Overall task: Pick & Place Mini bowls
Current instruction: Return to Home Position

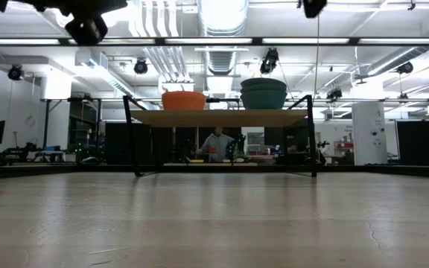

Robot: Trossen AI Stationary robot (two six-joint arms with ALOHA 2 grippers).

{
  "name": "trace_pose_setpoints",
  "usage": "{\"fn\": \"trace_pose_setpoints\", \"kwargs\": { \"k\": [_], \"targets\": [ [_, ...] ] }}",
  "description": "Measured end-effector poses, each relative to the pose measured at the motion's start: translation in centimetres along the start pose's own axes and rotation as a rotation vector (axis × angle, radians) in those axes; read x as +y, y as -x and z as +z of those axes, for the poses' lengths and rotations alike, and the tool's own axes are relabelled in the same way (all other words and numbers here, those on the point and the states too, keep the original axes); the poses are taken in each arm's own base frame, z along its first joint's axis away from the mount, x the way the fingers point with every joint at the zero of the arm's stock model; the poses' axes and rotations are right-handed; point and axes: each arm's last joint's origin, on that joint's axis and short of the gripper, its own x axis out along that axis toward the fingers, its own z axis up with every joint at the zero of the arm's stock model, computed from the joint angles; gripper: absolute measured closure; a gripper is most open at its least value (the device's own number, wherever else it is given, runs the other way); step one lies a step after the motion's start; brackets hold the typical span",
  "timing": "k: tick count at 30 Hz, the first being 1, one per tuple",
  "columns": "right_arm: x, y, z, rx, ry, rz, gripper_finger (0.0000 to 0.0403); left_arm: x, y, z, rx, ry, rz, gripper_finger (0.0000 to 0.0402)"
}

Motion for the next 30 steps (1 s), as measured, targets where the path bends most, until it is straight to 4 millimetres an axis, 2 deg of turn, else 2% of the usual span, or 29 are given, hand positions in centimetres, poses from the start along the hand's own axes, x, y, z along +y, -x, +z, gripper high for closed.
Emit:
{"fn": "trace_pose_setpoints", "kwargs": {
  "k": [8,12,17,23,30],
  "targets": [
    [0.3,2.2,-3.7,-0.124,-0.01,-0.034,0.0394,0.9,0.7,-2.4,-0.087,-0.057,-0.027,0.0402],
    [0.1,2.8,-6.4,-0.049,-0.003,-0.075,0.0394,1.6,0.8,-4.1,-0.066,-0.016,-0.022,0.0402],
    [0.0,3.0,-10.0,0.014,-0.11,-0.084,0.0394,2.1,0.7,-5.7,-0.093,0.038,-0.046,0.0402],
    [0.1,3.8,-11.7,-0.171,-0.076,-0.065,0.0394,2.3,1.1,-6.6,-0.166,-0.071,-0.096,0.0402],
    [0.1,5.1,-13.8,-0.206,-0.099,-0.135,0.0394,2.4,1.8,-7.0,-0.175,-0.116,-0.124,0.0402]
  ]
}}
